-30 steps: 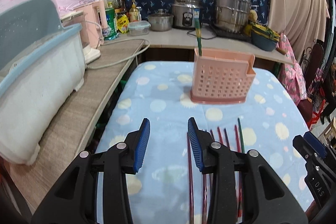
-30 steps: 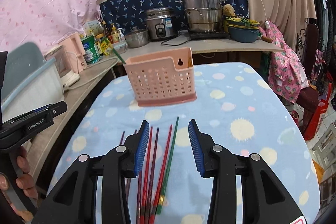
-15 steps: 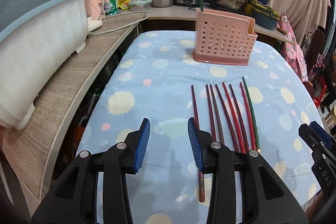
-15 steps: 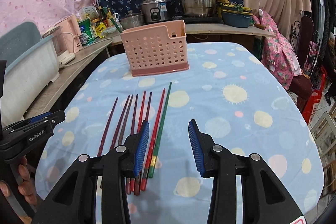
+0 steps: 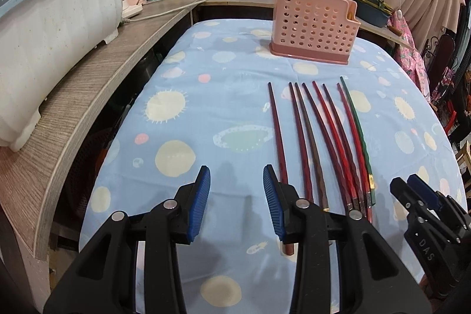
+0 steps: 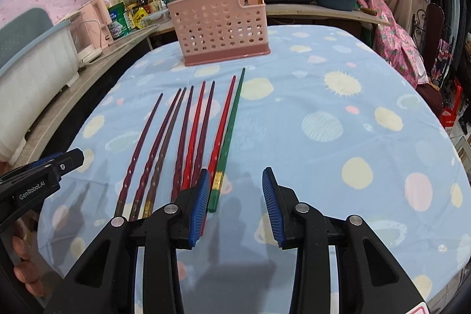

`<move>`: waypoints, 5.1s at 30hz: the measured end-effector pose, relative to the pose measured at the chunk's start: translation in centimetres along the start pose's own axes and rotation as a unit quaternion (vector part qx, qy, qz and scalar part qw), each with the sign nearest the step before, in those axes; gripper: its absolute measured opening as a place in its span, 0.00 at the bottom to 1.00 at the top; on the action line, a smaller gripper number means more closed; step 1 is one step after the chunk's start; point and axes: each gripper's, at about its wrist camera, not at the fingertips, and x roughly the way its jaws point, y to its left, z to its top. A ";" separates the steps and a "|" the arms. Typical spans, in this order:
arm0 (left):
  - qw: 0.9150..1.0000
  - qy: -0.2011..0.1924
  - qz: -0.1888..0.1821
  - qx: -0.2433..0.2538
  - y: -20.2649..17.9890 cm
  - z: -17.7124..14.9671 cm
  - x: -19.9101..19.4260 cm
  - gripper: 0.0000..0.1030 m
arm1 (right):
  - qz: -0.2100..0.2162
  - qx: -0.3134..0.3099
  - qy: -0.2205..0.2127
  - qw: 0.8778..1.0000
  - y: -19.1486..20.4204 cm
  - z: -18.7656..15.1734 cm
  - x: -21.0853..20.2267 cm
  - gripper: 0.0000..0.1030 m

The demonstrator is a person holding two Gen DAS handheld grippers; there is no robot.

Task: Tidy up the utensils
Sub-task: 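Move both open tools back down to the remaining chopsticks, then grasp the other green chopstick with the right tool, then grasp a dark red chopstick with the left tool, then lift the red chopstick with the left tool while the right tool carries the green one to the holder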

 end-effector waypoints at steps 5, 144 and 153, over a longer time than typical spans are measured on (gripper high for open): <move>1.000 0.006 -0.001 -0.001 0.2 -0.5 0.3 0.35 | 0.002 -0.002 0.013 1.000 0.4 -0.4 1.3 0.24; 0.983 -0.152 -0.104 -0.027 -1.6 22.5 -8.7 0.07 | 0.066 0.034 -0.213 0.974 -3.3 23.3 -10.3 0.07; 0.967 -0.226 -0.115 -0.037 -3.2 29.8 -11.4 0.07 | 0.077 0.036 -0.264 0.961 -2.3 31.0 -10.5 0.07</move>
